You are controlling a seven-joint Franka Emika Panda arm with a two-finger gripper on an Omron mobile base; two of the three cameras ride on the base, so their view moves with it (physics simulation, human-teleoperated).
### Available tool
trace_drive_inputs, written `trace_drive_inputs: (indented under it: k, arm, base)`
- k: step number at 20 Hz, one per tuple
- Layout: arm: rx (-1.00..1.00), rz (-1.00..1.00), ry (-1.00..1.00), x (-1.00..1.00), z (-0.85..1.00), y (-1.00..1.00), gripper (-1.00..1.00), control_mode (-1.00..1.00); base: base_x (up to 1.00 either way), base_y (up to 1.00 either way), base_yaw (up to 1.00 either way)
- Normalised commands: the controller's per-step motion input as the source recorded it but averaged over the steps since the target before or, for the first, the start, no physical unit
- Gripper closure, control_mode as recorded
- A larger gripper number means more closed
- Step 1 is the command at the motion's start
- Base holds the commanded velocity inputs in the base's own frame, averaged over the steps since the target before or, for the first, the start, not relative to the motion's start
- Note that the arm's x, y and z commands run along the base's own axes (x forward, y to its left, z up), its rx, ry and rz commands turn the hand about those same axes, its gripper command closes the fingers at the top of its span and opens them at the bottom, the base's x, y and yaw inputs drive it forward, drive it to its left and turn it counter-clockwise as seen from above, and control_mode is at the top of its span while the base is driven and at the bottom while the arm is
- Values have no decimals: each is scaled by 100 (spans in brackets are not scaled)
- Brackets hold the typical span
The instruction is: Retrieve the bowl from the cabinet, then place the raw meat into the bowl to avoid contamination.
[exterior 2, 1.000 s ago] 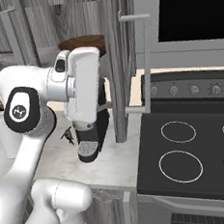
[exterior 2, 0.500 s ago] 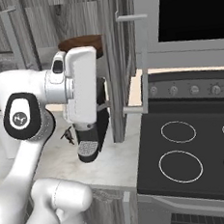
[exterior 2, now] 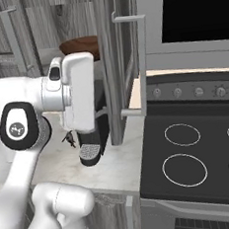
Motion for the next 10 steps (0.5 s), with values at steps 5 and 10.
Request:
trace_drive_inputs:
  k: [5, 10]
  arm:
    - [0, 5, 0, -11, 0, 14, -100, -100]
    - [0, 7, 0, -16, 0, 28, -100, -100]
  base:
    - [0, 0, 0]
    - [0, 0, 0]
